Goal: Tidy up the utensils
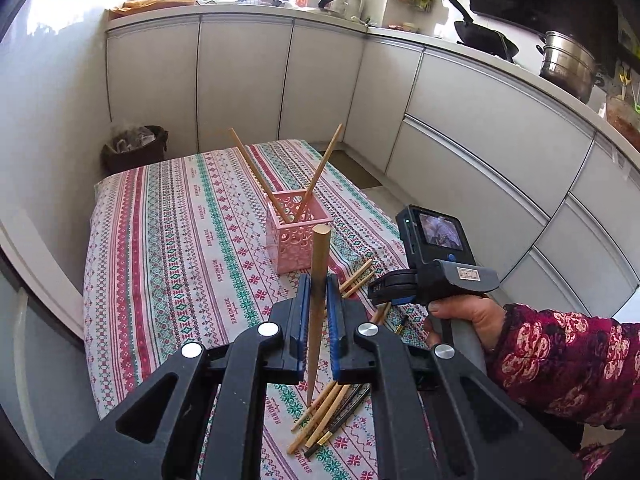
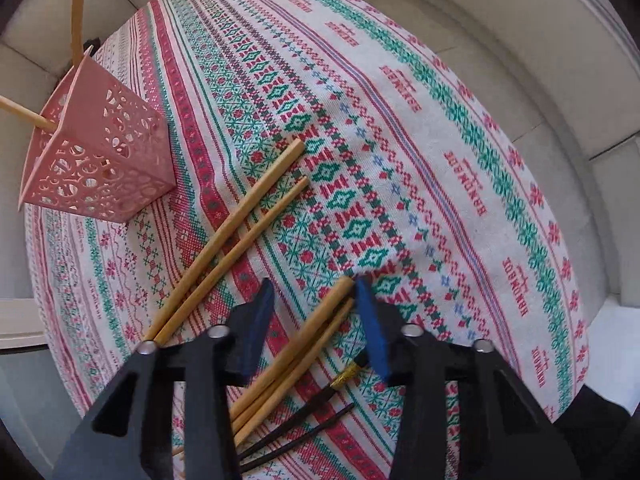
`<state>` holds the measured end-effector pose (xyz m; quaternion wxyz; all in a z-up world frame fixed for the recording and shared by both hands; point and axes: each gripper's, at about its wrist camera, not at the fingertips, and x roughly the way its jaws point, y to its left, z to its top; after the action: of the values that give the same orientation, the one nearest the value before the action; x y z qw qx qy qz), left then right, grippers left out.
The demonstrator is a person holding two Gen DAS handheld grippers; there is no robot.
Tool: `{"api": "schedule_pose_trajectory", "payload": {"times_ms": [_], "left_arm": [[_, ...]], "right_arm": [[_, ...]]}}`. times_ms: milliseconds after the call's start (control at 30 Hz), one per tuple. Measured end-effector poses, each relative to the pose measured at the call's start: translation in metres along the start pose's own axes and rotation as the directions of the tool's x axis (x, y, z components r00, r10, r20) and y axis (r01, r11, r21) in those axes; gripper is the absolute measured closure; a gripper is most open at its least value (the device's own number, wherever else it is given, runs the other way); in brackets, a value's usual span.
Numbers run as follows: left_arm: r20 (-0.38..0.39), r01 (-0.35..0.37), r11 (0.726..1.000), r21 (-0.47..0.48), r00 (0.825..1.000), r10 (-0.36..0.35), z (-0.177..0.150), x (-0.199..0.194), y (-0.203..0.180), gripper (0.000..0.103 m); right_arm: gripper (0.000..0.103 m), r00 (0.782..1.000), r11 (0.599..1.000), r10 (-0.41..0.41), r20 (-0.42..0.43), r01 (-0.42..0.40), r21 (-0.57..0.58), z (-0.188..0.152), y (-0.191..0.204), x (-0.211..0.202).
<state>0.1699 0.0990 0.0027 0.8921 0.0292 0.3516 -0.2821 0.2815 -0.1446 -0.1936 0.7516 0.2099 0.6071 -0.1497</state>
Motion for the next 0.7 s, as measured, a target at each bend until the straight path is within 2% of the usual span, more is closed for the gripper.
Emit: {"api": "schedule_pose_trajectory", "payload": {"times_ms": [67, 167, 333, 467, 567, 700], "left_arm": [[0.000, 0.001, 1.000, -0.003, 1.000, -0.001, 0.000, 0.000, 0.000, 0.095], [0.001, 0.003, 1.000, -0.009, 1.000, -0.003, 0.000, 0.000, 0.001, 0.095], [0.001, 0.003, 1.000, -0.016, 1.000, -0.003, 0.000, 0.000, 0.001, 0.095], [0.000, 0.008, 1.000, -0.012, 1.000, -0.008, 0.002, 0.003, -0.004, 0.095], [-0.003, 0.014, 1.000, -0.008, 1.000, -0.014, 0.004, 0.006, -0.009, 0.095], [-0.007, 0.013, 1.000, -0.002, 1.000, -0.013, 0.005, 0.010, -0.015, 0.095]], "right_arm": [[0.085, 0.999, 0.998, 0.046, 0.010, -0.046, -0.047, 0.002, 0.004, 0.000], [0.087, 0.990, 0.990, 0.141, -0.013, -0.141, -0.011, 0.001, -0.012, -0.004], [0.094, 0.980, 0.980, 0.198, 0.008, -0.198, 0.008, 0.000, -0.050, -0.032], [0.099, 0.979, 0.981, 0.195, 0.060, -0.194, -0.013, -0.001, -0.064, -0.050], [0.101, 0.982, 0.983, 0.180, 0.066, -0.178, -0.037, -0.002, -0.072, -0.052], [0.095, 0.993, 0.995, 0.098, -0.064, -0.099, -0.010, -0.005, -0.082, -0.030]]}}
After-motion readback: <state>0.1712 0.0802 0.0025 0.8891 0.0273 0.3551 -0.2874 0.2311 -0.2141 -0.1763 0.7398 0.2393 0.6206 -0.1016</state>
